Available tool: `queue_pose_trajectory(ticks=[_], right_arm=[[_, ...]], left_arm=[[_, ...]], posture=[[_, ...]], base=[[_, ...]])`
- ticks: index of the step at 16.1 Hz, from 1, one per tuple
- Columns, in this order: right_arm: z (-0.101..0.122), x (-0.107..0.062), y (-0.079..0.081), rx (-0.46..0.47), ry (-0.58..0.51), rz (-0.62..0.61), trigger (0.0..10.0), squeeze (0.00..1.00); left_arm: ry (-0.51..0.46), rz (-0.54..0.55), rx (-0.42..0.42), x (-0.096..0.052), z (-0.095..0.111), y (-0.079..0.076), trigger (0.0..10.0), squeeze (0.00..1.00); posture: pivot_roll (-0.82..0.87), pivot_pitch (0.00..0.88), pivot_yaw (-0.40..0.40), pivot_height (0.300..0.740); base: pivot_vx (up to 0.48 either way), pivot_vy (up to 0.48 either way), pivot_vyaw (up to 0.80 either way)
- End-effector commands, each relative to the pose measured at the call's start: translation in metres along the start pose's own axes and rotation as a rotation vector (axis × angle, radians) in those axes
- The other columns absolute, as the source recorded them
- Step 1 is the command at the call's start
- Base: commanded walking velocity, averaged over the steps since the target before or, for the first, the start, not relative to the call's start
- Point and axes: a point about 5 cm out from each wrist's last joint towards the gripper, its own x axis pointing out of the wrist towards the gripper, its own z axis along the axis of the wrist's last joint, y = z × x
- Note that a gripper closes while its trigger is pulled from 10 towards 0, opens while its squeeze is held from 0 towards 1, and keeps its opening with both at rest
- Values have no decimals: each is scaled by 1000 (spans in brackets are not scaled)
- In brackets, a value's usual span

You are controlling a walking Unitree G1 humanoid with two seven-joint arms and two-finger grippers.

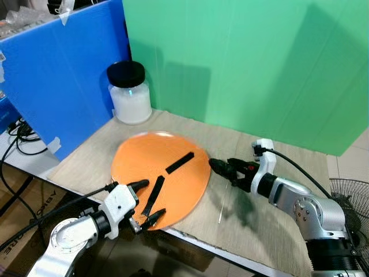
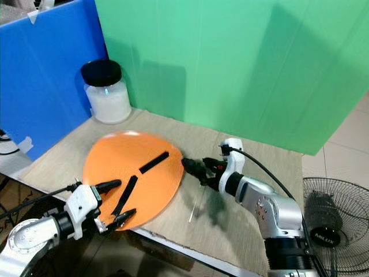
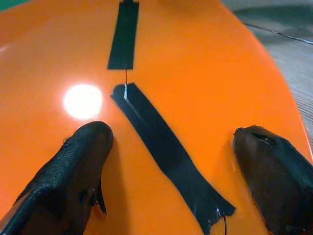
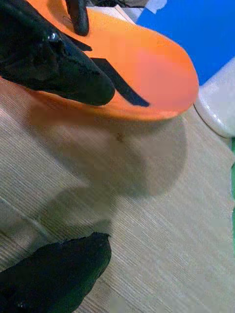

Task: Setting the table

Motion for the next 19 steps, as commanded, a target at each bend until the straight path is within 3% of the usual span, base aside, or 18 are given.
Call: queue_pose_trajectory(ticks=[1,5,8,11,14,16,17,19], right_arm=[[2,1,0,1,-13,3,10000,0],[-3,11,9,35,5,65,10000,0],[-9,16,11,50,20,80,10000,0],[-18,24,12,83,43,87,10000,0],[-23,29,11,118,56,72,10000,0],[-19,28,12,105,35,68,10000,0],[-11,23,15,86,-2,82,10000,0],[10,10,22,54,-102,123,10000,0]], left_arm=[[132,-56,-38,-2,-30,-14,10000,0],[204,-73,-29,3,-70,-16,10000,0],[241,-77,-29,4,-85,-18,10000,0],[354,-70,-37,12,-110,-34,10000,0],[406,-65,-28,15,-119,-46,10000,0],[359,-64,-18,17,-114,-43,10000,0],[263,-31,-37,21,-104,-36,10000,0],[-28,155,-163,19,-68,18,10000,0]], posture=[[66,24,-21,740],[63,22,-23,740],[61,17,-26,740],[61,15,-26,740],[63,14,-27,740],[67,14,-29,740],[63,18,-29,740],[59,23,-25,740]], base=[[0,0,0],[0,0,0],[0,0,0],[0,0,0],[0,0,0],[0,0,0],[0,0,0],[0,0,0]])
